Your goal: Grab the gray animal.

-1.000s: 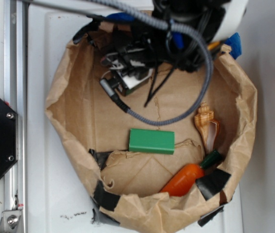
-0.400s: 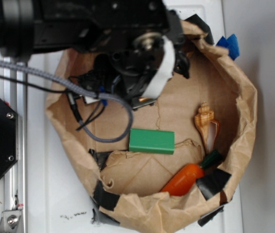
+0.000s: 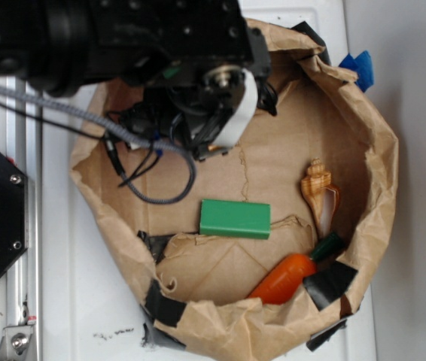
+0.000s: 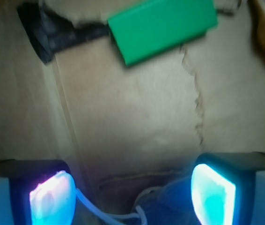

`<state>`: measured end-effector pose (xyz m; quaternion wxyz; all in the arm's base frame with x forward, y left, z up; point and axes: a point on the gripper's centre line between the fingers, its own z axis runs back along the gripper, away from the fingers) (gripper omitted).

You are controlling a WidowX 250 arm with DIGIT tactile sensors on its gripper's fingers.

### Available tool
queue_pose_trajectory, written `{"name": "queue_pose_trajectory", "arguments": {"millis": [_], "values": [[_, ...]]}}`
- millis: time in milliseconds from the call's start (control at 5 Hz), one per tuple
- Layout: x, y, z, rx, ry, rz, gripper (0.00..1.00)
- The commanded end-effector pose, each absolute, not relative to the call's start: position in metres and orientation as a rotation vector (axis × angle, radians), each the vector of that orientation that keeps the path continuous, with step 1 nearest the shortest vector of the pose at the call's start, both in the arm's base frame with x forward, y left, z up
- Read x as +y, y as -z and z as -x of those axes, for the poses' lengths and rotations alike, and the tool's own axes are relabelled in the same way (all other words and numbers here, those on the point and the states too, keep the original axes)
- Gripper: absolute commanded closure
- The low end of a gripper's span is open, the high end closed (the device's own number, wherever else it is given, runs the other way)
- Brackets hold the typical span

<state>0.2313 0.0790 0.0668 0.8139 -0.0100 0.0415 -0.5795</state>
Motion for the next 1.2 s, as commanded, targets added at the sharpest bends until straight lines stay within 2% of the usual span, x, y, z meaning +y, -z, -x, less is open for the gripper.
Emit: {"name": "queue_pose_trajectory", "arguments": {"millis": [0,200,600,800,1000], "values": [[0.099,-0.044,-0.234,0.133,1.232,-0.019,0.0],[0.098,-0.041,-0.238,0.126,1.237,-0.017,1.0],[0.096,-0.042,-0.237,0.125,1.248,-0.027,1.0],[0.098,-0.05,-0.238,0.111,1.223,-0.013,1.0],[0.091,-0.092,-0.245,-0.021,1.129,0.014,1.0]]}}
